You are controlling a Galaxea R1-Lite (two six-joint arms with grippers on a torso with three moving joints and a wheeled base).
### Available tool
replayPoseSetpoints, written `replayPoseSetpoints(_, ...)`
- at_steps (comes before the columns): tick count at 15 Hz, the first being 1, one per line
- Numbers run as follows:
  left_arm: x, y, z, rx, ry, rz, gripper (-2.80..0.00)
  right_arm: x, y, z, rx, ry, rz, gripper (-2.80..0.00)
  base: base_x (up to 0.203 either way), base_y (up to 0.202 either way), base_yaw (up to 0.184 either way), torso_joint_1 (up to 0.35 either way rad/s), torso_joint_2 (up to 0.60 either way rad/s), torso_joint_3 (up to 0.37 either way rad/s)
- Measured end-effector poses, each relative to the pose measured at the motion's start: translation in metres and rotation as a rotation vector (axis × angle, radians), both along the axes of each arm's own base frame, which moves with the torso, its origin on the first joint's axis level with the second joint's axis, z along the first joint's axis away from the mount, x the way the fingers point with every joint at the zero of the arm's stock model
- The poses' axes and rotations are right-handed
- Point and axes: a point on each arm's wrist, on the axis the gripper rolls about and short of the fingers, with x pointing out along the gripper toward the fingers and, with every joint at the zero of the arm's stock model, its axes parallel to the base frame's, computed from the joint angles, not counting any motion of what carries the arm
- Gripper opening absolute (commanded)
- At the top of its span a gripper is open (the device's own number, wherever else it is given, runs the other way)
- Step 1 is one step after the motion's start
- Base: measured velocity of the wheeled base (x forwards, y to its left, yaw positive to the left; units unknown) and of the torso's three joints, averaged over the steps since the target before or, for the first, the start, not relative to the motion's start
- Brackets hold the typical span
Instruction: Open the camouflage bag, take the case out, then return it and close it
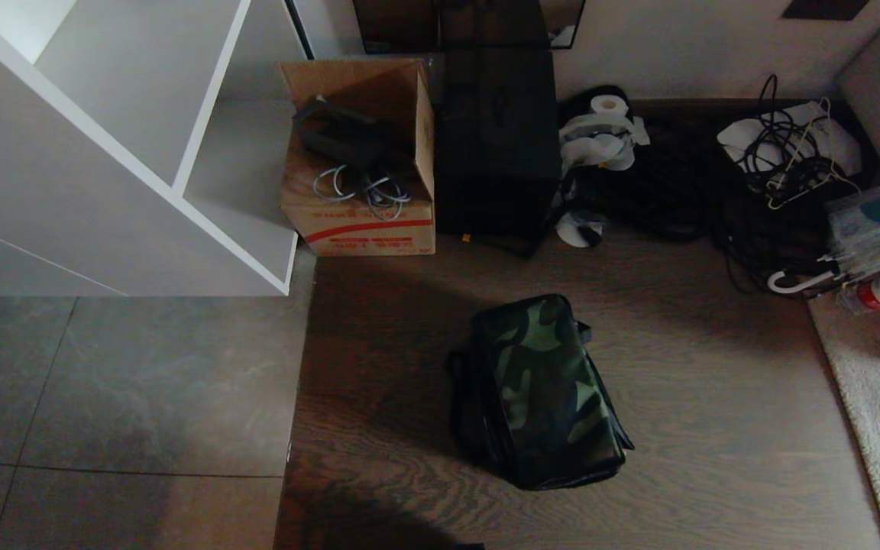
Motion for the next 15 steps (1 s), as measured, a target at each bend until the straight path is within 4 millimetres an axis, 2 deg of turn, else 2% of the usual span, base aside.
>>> replayPoseSetpoints(15, 0.0000, 0.0000, 0.0000, 0.000, 0.000, 0.000, -2.80, 0.0000, 0.0000, 0.0000, 0.000, 0.000, 0.000, -2.80, 0.000, 0.000, 0.000, 0.002, 0.00, 0.204)
